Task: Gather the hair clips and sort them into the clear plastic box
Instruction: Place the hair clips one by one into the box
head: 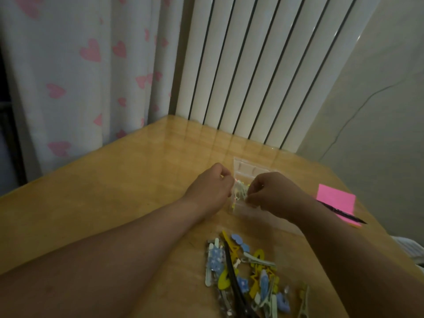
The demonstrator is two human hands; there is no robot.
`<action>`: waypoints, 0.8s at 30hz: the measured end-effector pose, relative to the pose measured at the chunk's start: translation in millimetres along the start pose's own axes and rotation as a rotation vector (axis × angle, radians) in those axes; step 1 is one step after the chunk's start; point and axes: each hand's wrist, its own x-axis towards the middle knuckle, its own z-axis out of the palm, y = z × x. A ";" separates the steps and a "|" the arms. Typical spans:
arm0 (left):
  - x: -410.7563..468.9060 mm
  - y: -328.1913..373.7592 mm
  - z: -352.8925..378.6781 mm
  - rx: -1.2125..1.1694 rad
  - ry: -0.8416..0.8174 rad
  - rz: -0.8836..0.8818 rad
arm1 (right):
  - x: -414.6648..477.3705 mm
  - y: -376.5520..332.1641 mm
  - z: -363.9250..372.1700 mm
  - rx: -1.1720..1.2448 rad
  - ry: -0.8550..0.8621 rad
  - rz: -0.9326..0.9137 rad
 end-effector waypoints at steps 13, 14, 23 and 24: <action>1.3 -1.4 0.5 0.025 -0.005 -0.004 | 1.3 -4.2 3.7 0.052 -0.034 0.061; 1.2 -1.2 0.3 0.024 -0.005 -0.004 | -0.6 -2.8 4.1 0.068 -0.017 0.051; -0.4 1.0 0.4 0.016 -0.006 -0.004 | -48.1 7.2 -10.5 0.210 0.333 -0.225; -0.9 1.4 0.3 0.016 -0.005 -0.003 | -55.9 6.3 -13.0 0.214 0.293 -0.260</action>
